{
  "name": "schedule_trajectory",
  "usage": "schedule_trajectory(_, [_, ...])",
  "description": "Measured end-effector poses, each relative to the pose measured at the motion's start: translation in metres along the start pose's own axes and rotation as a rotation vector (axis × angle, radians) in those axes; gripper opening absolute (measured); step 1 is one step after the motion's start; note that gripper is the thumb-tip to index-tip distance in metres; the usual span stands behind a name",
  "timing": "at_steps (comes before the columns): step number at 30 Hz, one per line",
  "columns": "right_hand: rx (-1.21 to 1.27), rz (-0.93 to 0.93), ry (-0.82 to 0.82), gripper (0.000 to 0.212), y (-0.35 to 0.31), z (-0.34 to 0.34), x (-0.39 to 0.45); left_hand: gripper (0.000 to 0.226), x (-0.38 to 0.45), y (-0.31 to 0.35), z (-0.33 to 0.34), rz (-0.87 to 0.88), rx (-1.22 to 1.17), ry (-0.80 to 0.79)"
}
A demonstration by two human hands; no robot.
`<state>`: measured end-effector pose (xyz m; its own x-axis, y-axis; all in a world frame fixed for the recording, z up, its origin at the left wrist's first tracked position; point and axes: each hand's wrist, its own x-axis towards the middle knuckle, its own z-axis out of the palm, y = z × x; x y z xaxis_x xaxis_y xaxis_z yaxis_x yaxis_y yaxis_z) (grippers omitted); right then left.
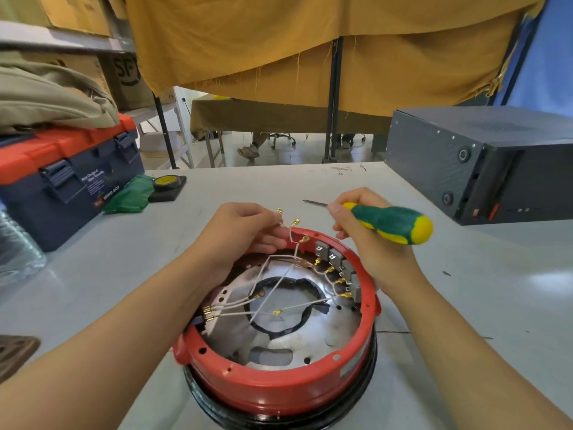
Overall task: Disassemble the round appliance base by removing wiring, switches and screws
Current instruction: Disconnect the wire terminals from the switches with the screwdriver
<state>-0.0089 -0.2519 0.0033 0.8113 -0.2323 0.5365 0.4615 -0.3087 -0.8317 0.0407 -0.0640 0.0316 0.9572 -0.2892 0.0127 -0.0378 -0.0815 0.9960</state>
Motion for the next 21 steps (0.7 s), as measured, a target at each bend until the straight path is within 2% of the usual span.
schedule_trajectory(4, [-0.05,-0.086,-0.142,0.004,0.0,0.002,-0.005,0.011,-0.003,0.005,-0.013,-0.055,-0.214,0.083])
schedule_trajectory(9, [-0.125,-0.148,-0.184,0.008,0.0,0.003,-0.006,0.013,-0.008,0.012,-0.041,-0.105,-0.43,0.186])
schedule_trajectory(17, [-0.185,-0.183,-0.173,0.01,0.005,0.002,-0.004,0.014,-0.026,-0.01,-0.107,-0.176,-0.318,0.39])
schedule_trajectory(21, [-0.215,-0.175,-0.14,0.012,0.01,0.003,-0.002,0.016,-0.032,-0.032,-0.131,-0.266,-0.138,0.445])
